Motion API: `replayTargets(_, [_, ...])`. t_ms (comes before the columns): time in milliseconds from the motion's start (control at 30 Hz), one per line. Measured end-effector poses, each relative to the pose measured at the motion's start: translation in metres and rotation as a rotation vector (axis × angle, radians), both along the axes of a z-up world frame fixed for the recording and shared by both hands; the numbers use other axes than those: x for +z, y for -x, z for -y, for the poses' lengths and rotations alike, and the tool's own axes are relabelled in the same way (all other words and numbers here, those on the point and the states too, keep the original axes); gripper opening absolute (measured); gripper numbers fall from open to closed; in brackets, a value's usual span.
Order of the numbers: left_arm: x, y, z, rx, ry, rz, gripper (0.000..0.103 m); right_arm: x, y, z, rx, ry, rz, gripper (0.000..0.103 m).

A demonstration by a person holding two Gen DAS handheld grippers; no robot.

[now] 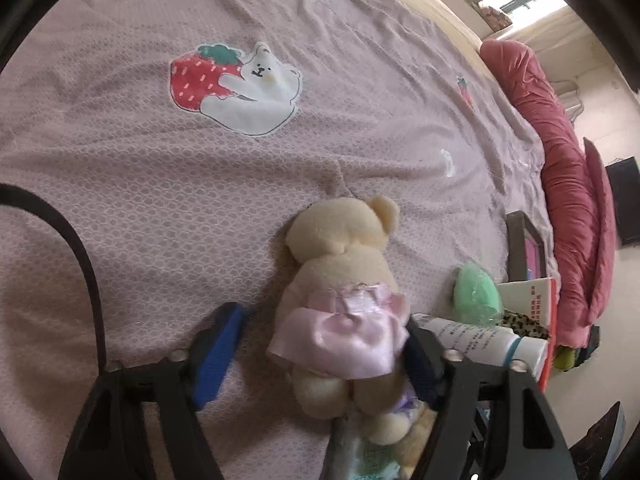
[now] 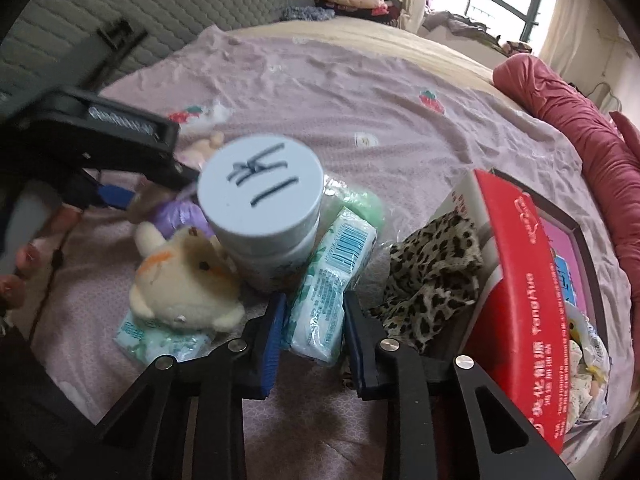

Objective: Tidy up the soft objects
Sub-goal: 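Grasp the plush bear with the left tool while the right tool grasps the green-white tissue pack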

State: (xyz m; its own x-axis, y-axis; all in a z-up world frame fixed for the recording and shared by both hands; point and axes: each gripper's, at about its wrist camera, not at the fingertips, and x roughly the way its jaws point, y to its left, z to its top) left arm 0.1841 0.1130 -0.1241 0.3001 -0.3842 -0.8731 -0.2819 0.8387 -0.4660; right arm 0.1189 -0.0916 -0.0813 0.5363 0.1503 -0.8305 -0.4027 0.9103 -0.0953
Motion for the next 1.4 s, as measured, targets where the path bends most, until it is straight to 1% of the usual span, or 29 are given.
replayTargets(33, [0.000, 0.000, -0.002, 0.004, 0.020, 0.002, 0.051, 0.004, 0.001, 0.002, 0.002, -0.012, 0.002, 0.028])
replayTargets(100, [-0.002, 0.000, -0.005, 0.012, 0.054, 0.005, 0.048, 0.012, 0.004, 0.005, -0.001, -0.028, 0.009, 0.028])
replayTargets(133, [-0.002, 0.001, -0.006, 0.011, 0.063, 0.010, 0.045, 0.016, 0.006, 0.006, -0.002, -0.036, 0.011, 0.028])
replayTargets(267, [-0.001, 0.007, -0.010, 0.014, 0.119, 0.038, 0.044, 0.027, 0.011, 0.017, -0.020, -0.078, 0.005, 0.028])
replayTargets(467, [0.013, 0.022, -0.015, 0.039, 0.128, 0.074, 0.043, 0.037, 0.020, 0.026, -0.029, -0.114, 0.001, 0.028])
replayTargets(600, [0.031, 0.035, -0.019, 0.043, 0.086, 0.114, 0.043, 0.044, 0.023, 0.030, -0.030, -0.138, 0.013, 0.028])
replayTargets(833, [0.067, 0.055, -0.025, 0.031, 0.041, 0.185, 0.043, 0.062, 0.027, 0.045, -0.049, -0.212, 0.038, 0.028])
replayTargets(1067, [0.101, 0.071, -0.014, -0.012, 0.007, 0.245, 0.043, 0.085, 0.031, 0.065, -0.095, -0.241, 0.085, 0.028])
replayTargets(1400, [0.135, 0.090, 0.001, -0.055, -0.037, 0.308, 0.043, 0.114, 0.042, 0.079, -0.109, -0.255, 0.152, 0.028])
